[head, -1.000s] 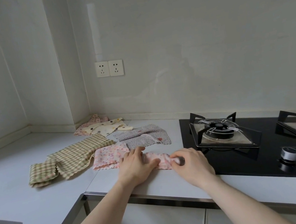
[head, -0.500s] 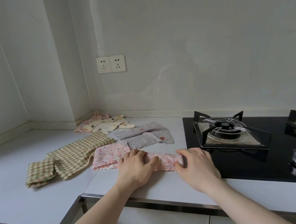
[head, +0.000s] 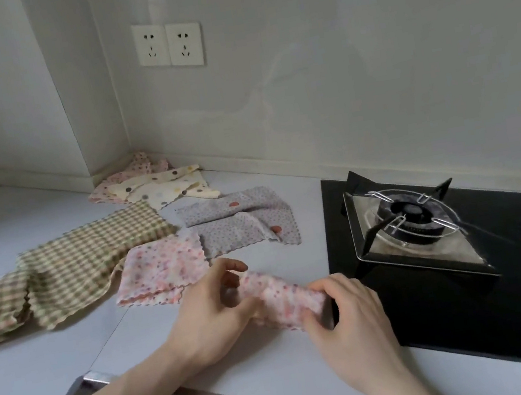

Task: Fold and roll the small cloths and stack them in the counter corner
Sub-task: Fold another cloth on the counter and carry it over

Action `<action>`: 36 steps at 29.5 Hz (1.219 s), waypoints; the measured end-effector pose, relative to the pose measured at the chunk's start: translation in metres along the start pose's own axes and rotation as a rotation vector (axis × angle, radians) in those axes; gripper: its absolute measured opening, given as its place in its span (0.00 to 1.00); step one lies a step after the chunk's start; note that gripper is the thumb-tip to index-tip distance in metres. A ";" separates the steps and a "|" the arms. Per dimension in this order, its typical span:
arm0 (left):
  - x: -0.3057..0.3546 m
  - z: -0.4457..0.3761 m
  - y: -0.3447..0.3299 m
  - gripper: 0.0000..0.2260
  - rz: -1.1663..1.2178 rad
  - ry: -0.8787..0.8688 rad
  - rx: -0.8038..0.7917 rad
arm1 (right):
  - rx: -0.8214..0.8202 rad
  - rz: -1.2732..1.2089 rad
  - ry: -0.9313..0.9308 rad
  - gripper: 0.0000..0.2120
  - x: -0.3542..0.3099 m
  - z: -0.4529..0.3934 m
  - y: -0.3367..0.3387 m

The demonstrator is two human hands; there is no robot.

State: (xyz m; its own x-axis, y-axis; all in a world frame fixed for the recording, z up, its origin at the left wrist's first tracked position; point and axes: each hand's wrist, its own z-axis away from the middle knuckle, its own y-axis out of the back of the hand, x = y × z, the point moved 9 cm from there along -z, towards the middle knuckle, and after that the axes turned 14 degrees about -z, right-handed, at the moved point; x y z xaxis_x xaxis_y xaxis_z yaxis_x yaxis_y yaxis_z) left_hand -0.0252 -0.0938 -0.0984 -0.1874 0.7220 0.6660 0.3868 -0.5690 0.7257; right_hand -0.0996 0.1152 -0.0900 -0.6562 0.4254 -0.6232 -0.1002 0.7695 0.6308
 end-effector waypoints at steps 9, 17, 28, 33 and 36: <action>0.033 0.021 0.023 0.06 -0.016 0.230 -0.173 | -0.300 -0.343 -0.511 0.04 -0.019 0.002 0.022; 0.186 0.082 0.178 0.07 0.116 0.055 -0.314 | -0.299 -0.609 -0.658 0.07 -0.175 0.009 0.178; 0.343 0.063 0.164 0.07 0.076 -0.205 -0.449 | 0.023 -0.575 -0.695 0.04 -0.185 0.039 0.331; 0.430 0.056 0.104 0.02 0.104 -0.337 -0.521 | 0.146 -0.502 -0.746 0.05 -0.144 0.074 0.406; 0.487 0.059 0.062 0.04 0.111 -0.402 -0.576 | 0.207 -0.469 -0.775 0.07 -0.113 0.097 0.452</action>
State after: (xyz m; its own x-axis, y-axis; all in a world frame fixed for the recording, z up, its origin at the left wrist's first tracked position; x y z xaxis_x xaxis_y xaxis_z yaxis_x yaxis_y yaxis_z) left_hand -0.0392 0.2457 0.2606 0.2157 0.6740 0.7066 -0.1757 -0.6850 0.7070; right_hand 0.0020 0.4610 0.2211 0.1080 0.1915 -0.9755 -0.0450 0.9812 0.1876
